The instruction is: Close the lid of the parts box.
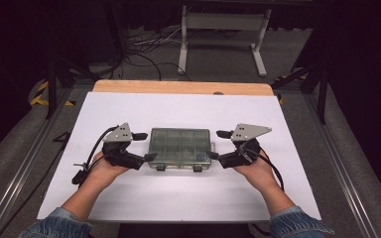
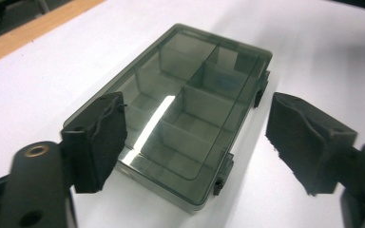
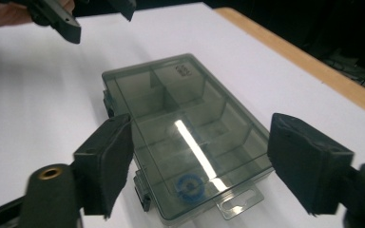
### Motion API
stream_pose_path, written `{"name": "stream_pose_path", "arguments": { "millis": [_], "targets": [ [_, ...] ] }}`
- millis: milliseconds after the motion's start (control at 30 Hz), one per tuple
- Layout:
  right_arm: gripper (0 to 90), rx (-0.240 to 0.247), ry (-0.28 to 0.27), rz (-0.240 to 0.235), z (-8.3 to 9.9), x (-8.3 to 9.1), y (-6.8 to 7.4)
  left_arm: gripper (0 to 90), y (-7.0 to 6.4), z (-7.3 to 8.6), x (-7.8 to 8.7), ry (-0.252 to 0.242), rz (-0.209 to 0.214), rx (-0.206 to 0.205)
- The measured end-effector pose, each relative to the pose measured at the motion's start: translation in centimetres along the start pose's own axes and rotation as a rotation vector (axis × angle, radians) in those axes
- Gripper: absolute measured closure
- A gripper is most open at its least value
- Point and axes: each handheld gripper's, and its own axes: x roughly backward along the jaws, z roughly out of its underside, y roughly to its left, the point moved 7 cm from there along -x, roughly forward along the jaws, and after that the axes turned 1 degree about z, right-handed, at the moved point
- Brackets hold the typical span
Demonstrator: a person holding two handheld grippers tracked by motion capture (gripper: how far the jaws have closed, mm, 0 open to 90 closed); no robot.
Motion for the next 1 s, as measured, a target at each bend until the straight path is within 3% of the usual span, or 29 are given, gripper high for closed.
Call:
{"name": "stream_pose_path", "arguments": {
  "millis": [100, 167, 400, 500, 633, 800, 933, 1000],
  "targets": [
    [15.7, -0.011, -0.05, 0.011, 0.0, 0.8, -0.1, 14.9, -0.3, 0.1, 0.5, -0.041, -0.011, 0.002],
    [12.3, -0.013, -0.063, 0.015, 0.2, 1.1, 0.0, 11.2, -0.3, 0.1, 0.6, -0.048, -0.016, 0.005],
    [4.2, -0.004, -0.124, 0.032, 1.1, 2.4, 0.2, 4.8, -0.6, 0.9, 2.3, -0.154, -0.043, 0.022],
    [2.6, -0.007, -0.155, 0.049, 1.5, 3.1, 0.1, 4.1, -0.8, 1.2, 2.8, -0.178, -0.043, 0.041],
    [1.2, -0.022, -0.192, 0.073, 2.3, 4.0, -0.2, 2.9, -0.7, 1.8, 3.6, -0.208, -0.075, 0.028],
    [0.8, -0.012, -0.224, 0.105, 3.4, 5.0, -0.2, 2.2, -0.6, 2.9, 4.4, -0.251, -0.1, 0.042],
    [0.8, -0.014, -0.232, 0.114, 4.0, 5.5, -0.1, 2.0, -0.5, 3.5, 5.0, -0.267, -0.106, 0.055],
    [0.8, -0.022, -0.227, 0.111, 4.5, 5.7, -0.1, 2.0, -0.3, 3.9, 5.3, -0.283, -0.131, 0.052]
  ]
}}
